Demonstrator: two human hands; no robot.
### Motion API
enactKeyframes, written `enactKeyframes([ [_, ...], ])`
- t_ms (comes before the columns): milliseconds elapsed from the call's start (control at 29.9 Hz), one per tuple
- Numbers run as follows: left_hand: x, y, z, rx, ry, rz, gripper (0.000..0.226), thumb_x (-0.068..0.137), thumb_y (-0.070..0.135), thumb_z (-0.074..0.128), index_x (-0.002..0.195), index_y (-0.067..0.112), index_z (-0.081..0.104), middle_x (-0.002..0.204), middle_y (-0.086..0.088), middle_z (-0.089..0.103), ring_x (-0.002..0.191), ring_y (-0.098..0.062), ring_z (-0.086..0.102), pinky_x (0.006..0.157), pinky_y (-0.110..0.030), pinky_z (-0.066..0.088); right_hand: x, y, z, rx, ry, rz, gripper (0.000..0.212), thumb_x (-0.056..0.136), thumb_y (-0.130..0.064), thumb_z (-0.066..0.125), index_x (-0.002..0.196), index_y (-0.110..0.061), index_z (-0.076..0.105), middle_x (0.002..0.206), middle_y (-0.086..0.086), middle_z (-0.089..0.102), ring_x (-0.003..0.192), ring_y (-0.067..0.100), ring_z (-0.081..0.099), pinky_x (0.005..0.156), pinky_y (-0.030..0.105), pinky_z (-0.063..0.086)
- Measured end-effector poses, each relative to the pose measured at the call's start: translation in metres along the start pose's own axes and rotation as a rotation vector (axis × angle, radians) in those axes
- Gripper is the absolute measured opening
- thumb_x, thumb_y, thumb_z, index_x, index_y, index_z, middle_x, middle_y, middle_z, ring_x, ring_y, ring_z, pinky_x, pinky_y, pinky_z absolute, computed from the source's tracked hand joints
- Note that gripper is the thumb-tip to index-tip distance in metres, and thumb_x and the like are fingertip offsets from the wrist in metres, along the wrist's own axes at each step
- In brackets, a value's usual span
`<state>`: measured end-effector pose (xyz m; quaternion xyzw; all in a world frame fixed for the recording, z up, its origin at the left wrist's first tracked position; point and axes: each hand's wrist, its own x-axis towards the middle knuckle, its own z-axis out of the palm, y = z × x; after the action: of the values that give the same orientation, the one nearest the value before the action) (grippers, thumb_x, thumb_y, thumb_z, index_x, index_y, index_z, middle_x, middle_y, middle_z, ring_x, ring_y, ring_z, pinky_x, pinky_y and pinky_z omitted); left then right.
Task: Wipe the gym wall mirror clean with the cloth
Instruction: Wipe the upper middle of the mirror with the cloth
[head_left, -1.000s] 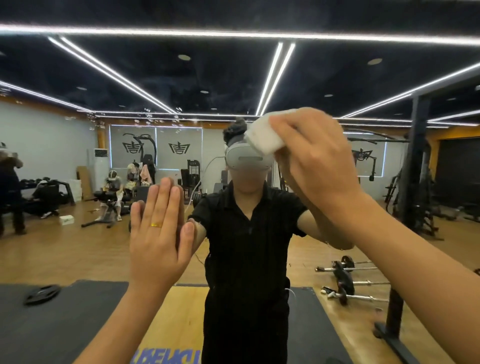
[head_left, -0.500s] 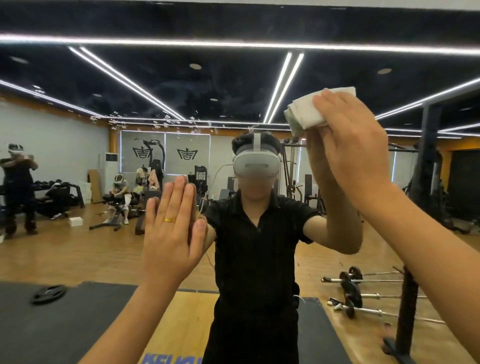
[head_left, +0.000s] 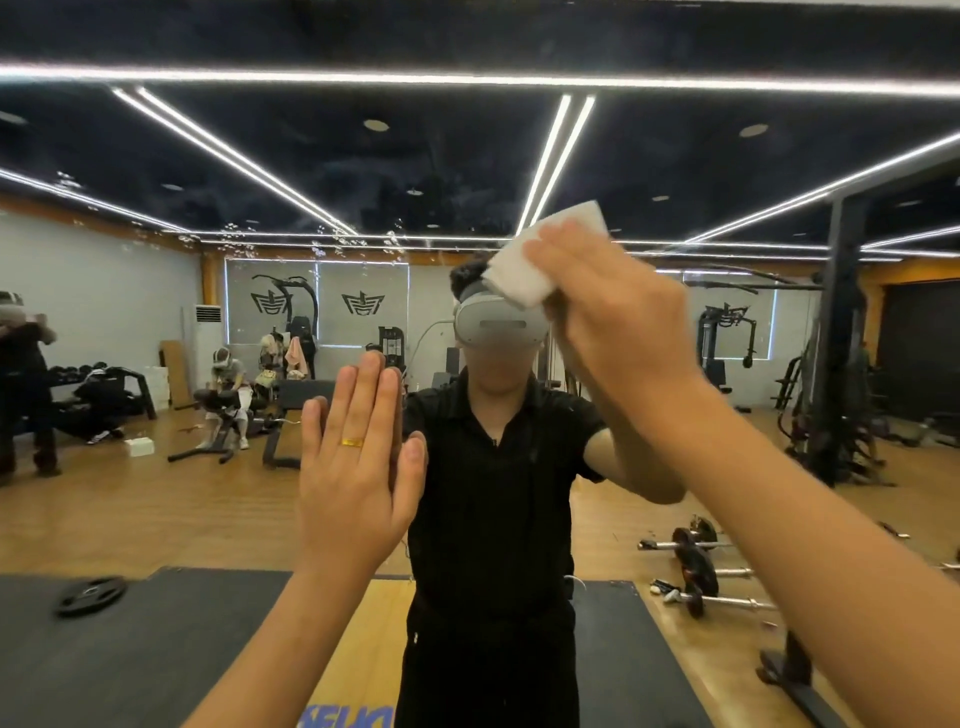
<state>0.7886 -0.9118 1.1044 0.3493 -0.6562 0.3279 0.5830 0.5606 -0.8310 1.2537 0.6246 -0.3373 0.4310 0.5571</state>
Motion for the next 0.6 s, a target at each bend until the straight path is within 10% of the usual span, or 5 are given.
enactKeyframes([
  [134,0.001,0.002,0.000,-0.016,0.003,-0.001,0.062,0.106,0.036,0.034,0.160,0.008,0.028,0.170,-0.011,0.022,0.158,-0.027,0.016,0.128,-0.052,0.009,-0.006,0.027,-0.028,-0.032,0.080,0.195,0.041,0.110,-0.033,0.043,0.130,-0.005,0.065,0.121,0.016,0.070,0.094,0.030,0.071,0.076,0.028,0.056],
  [267,0.000,0.002,0.000,-0.020,-0.001,-0.011,0.061,0.107,0.037,0.032,0.160,0.008,0.027,0.170,-0.011,0.021,0.159,-0.025,0.014,0.128,-0.051,0.008,0.014,-0.013,0.005,-0.057,0.140,0.409,0.043,0.100,-0.025,0.043,0.132,-0.005,0.062,0.138,0.017,0.063,0.114,0.036,0.068,0.085,0.045,0.063],
  [401,0.000,0.002,0.000,-0.025,-0.010,-0.019,0.061,0.106,0.036,0.033,0.160,0.008,0.028,0.170,-0.011,0.022,0.159,-0.024,0.014,0.127,-0.057,0.014,0.035,-0.072,0.040,0.023,0.085,0.221,0.044,0.082,-0.003,0.074,0.125,-0.001,0.066,0.130,0.020,0.066,0.114,0.040,0.068,0.078,0.050,0.064],
  [602,-0.001,0.001,0.001,-0.018,-0.002,-0.005,0.061,0.107,0.036,0.032,0.161,0.008,0.028,0.170,-0.011,0.022,0.159,-0.024,0.014,0.127,-0.056,0.013,0.004,-0.012,0.011,0.033,0.024,0.102,0.041,0.097,-0.011,0.067,0.138,-0.007,0.062,0.140,0.016,0.063,0.125,0.035,0.064,0.097,0.048,0.058],
])
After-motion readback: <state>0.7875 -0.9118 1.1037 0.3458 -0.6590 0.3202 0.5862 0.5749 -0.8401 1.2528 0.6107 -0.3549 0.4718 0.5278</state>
